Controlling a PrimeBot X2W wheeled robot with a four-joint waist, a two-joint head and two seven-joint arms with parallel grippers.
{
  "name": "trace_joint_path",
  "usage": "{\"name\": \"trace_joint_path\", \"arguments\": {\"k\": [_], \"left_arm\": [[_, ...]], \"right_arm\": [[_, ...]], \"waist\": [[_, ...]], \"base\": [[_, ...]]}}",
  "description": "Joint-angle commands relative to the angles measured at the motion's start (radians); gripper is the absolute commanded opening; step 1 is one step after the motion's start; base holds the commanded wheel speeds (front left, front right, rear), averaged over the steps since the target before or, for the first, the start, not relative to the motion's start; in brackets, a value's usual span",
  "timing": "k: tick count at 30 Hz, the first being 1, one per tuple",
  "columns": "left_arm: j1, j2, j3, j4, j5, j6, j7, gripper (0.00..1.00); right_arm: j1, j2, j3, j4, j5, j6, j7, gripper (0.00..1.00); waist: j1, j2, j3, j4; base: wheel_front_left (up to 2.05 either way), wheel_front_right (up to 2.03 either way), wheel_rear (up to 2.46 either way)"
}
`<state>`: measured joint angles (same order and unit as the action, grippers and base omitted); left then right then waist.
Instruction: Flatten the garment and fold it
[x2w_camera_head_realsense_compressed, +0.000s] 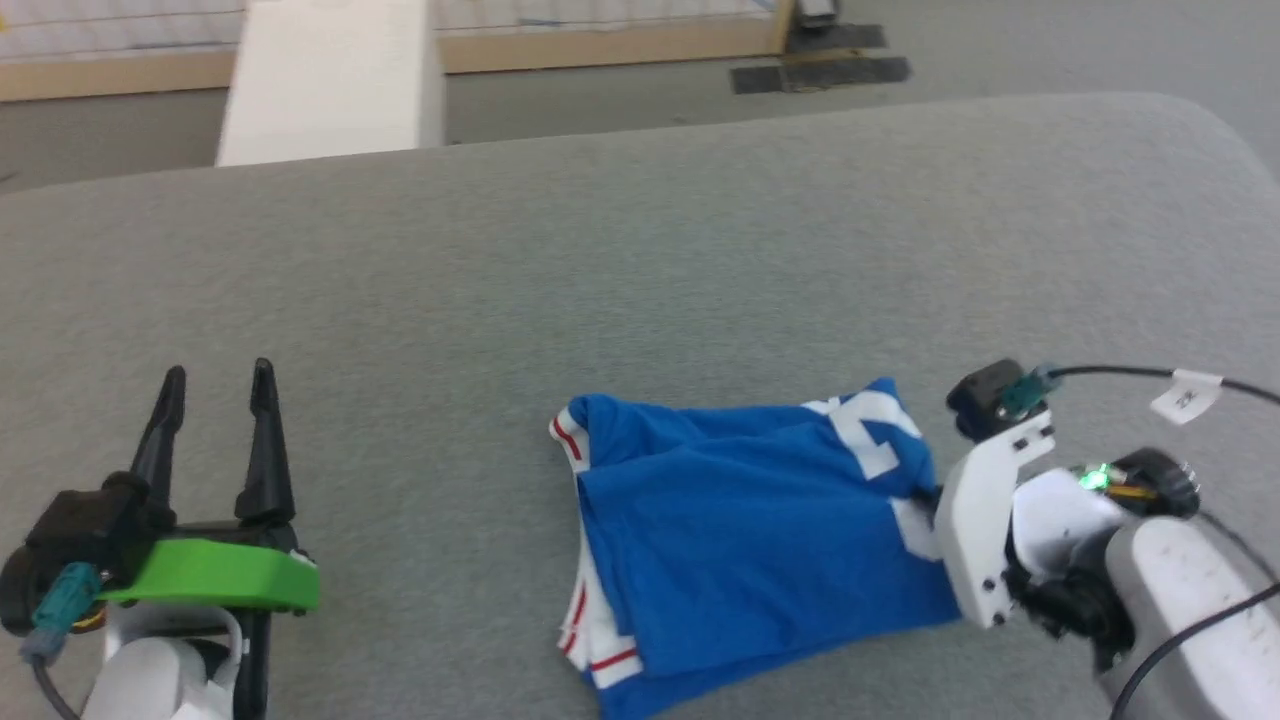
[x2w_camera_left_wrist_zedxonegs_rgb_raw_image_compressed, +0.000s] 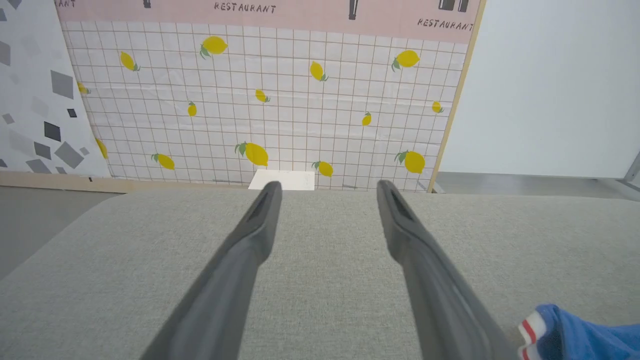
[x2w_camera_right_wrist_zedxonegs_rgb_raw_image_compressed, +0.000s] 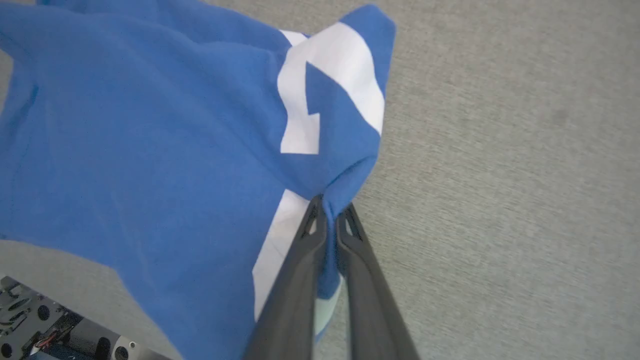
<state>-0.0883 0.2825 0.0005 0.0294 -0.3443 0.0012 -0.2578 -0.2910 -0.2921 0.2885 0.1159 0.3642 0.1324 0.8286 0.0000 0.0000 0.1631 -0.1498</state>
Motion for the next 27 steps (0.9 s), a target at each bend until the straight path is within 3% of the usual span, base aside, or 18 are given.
{"name": "trace_joint_path", "arguments": {"k": [1, 5, 10, 20, 27], "left_arm": [[0.004, 0.013, 0.008, -0.013, -0.001, 0.005, 0.0, 1.0], [0.001, 0.042, 0.026, -0.063, 0.002, 0.014, 0.018, 1.0], [-0.01, 0.082, 0.055, -0.151, 0.013, 0.035, 0.057, 1.0], [-0.014, 0.179, 0.102, -0.333, 0.04, 0.054, 0.172, 1.0], [0.008, 0.226, 0.152, -0.431, 0.042, 0.07, 0.23, 1.0]], "right_arm": [[-0.035, -0.028, 0.016, -0.007, 0.016, -0.002, 0.002, 0.0], [-0.126, -0.112, 0.059, 0.016, 0.052, -0.002, -0.03, 0.0], [-0.241, -0.175, 0.058, 0.116, 0.071, -0.002, -0.113, 0.0], [-0.375, -0.241, -0.056, 0.374, 0.032, -0.002, -0.278, 0.0], [-0.448, -0.229, -0.212, 0.527, -0.05, -0.002, -0.389, 0.0]], "waist": [[0.0, 0.0, 0.072, -0.159], [0.0, 0.0, 0.132, -0.272], [0.0, 0.0, 0.218, -0.355], [0.0, 0.0, 0.37, -0.352], [0.0, 0.0, 0.432, -0.341]], "base": [[0.0, 0.0, 0.0], [0.0, 0.0, 0.0], [0.0, 0.0, 0.0], [0.0, 0.0, 0.0], [0.0, 0.0, 0.0]]}}
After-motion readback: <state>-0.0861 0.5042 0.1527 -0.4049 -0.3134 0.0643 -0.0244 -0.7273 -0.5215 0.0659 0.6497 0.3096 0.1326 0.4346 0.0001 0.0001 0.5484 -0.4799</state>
